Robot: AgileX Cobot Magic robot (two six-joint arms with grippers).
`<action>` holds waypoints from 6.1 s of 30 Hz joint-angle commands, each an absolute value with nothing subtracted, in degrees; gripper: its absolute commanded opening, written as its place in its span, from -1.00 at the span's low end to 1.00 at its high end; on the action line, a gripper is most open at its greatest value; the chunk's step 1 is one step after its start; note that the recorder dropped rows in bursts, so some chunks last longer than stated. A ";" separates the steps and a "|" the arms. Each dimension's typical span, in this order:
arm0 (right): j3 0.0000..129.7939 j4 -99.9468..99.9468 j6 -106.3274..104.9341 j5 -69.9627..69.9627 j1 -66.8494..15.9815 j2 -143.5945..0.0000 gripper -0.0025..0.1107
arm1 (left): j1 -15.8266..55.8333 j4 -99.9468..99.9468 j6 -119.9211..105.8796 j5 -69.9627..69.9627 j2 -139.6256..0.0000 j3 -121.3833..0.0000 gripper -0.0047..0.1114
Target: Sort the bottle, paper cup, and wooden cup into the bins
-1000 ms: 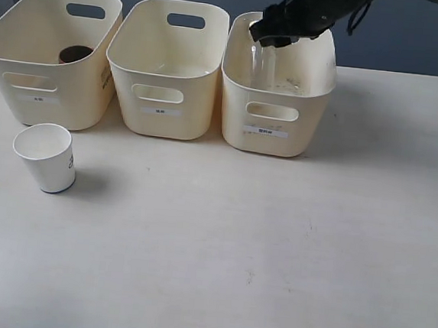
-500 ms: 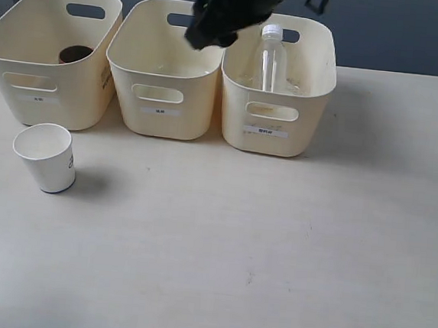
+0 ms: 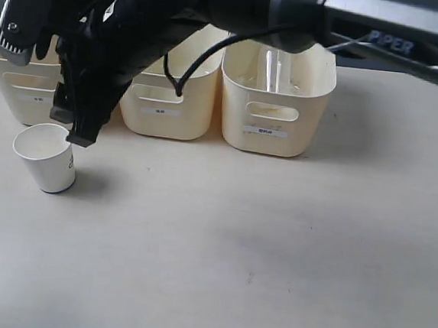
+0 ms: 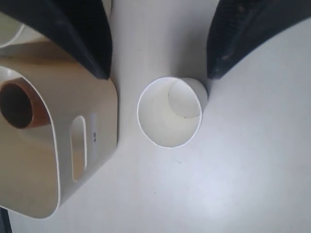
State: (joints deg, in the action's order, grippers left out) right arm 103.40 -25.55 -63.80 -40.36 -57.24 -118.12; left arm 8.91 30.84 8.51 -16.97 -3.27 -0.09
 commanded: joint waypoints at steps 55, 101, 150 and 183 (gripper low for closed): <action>118.13 -18.91 -52.67 -43.00 -48.32 -119.32 -0.97 | 9.22 30.77 8.61 -16.45 -3.08 0.00 -0.92; 109.27 -10.82 -37.28 -45.96 -41.10 -112.14 -0.97 | 9.22 30.77 8.61 -16.45 -3.08 0.00 -0.92; 27.62 -34.43 -38.60 -29.84 1.89 -10.16 -0.97 | 9.22 30.77 8.61 -16.45 -3.08 0.00 -0.92; 0.00 -53.21 -53.77 -4.55 7.28 0.00 -0.97 | 9.22 30.77 8.61 -16.31 -3.08 0.00 -0.92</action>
